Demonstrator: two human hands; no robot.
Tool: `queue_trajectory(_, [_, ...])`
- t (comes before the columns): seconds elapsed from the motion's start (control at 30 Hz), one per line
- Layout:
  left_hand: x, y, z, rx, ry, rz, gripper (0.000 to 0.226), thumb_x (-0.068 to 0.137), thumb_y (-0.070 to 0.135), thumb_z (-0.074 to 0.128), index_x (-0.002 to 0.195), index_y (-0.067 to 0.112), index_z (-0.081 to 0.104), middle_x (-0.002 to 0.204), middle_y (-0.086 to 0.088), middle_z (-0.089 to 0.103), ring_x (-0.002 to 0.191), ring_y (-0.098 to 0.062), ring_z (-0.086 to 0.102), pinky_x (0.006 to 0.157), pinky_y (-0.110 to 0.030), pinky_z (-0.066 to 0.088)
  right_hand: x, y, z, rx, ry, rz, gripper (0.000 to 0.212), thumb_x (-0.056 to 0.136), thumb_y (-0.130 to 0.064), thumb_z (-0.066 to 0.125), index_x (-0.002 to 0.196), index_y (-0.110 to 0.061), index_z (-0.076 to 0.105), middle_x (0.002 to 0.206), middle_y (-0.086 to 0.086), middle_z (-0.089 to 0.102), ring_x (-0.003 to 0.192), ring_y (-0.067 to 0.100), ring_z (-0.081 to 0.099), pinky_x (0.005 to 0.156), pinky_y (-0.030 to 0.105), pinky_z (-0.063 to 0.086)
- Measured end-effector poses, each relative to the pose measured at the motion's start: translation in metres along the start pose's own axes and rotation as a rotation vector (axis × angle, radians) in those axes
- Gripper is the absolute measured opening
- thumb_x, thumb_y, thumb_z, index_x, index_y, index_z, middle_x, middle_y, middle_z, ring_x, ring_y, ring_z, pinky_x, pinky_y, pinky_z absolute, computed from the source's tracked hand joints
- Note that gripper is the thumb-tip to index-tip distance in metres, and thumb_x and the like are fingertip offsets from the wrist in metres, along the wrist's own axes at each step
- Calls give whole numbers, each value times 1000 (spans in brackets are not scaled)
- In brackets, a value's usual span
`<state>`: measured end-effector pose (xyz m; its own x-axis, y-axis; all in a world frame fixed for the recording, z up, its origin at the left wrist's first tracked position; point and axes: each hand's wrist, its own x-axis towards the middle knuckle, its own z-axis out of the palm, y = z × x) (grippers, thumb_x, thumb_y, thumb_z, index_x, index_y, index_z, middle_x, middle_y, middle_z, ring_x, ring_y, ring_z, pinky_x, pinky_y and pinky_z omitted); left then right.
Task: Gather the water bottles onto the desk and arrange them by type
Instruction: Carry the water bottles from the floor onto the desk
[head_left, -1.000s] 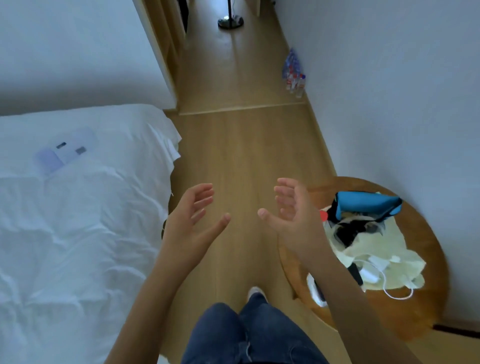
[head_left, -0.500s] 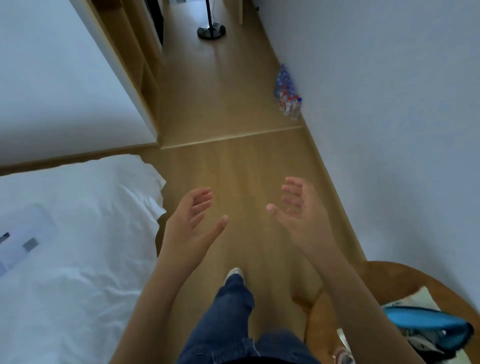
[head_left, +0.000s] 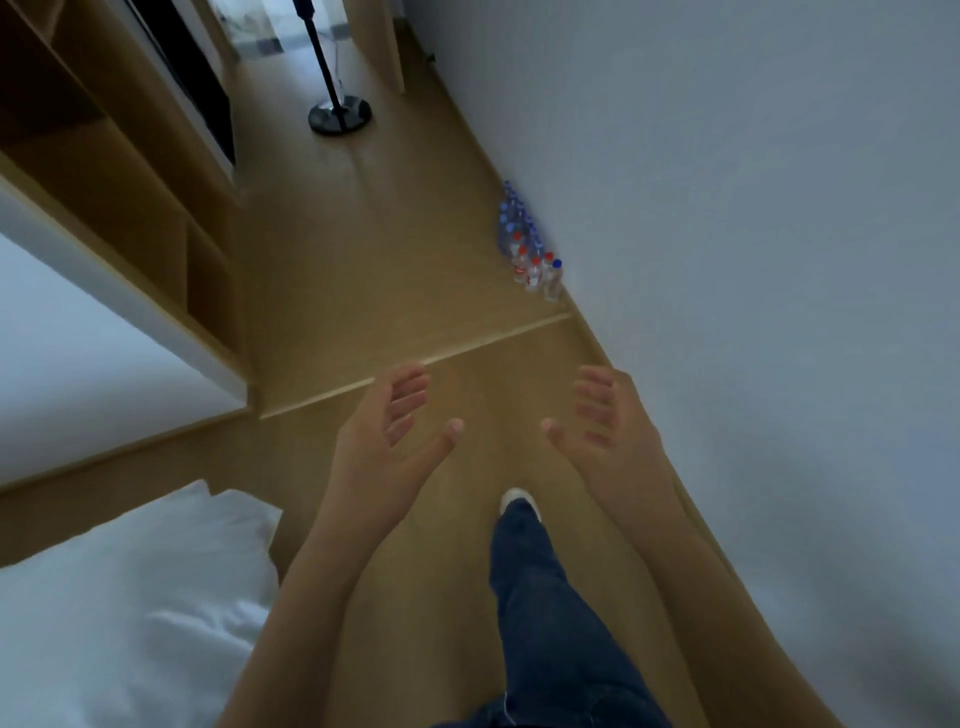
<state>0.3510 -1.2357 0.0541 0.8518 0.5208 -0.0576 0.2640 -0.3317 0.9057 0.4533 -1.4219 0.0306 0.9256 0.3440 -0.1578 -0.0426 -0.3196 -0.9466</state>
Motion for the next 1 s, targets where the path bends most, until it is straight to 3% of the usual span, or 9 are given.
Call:
queue_trajectory(0.17, [143,23,22,-55,-17,-28,52,84,22,77,127,31,49,127,12,58,117,2,56,104,-28,47,147,-31,-4,-28,18,-9,55,84,-24,77,127,-33,45,127,-9,55,114,9,56,96,28,47])
queue_trajectory(0.33, [260,37,21,-83,-11,-39,51,83,20,77,126,30,50,128,10,58,117,0,57,98,-19,47,272,-72,0,-31,25,-69,52,83,-18,78,123,-30,48,116,-15,59,106,1,59,90,18,52])
queue_trajectory(0.47, [347,32,9,-112,5,-48,50,82,19,78,120,36,51,125,14,59,116,2,57,97,-16,47,355,-90,21,-45,9,-9,55,84,-17,77,131,-23,47,130,0,58,115,16,58,98,33,51])
queue_trajectory(0.73, [554,-6,-24,-153,-45,-46,46,82,25,77,115,46,52,124,20,59,116,7,56,98,-16,44,536,-117,96,-89,54,14,51,86,-20,76,125,-29,45,129,-3,57,117,17,57,101,42,50])
queue_trajectory(0.9, [683,-10,-50,-124,-132,-12,48,82,20,79,112,46,53,121,22,60,114,10,56,98,-8,44,638,-150,136,-85,117,53,52,84,-20,77,124,-30,45,121,-7,56,113,15,58,95,33,51])
queue_trajectory(1.0, [747,-12,-59,-123,-161,-14,49,81,17,80,110,46,53,120,23,58,115,9,56,97,-9,44,689,-165,152,-96,160,74,56,83,-18,78,130,-21,47,121,-8,56,110,14,59,93,30,51])
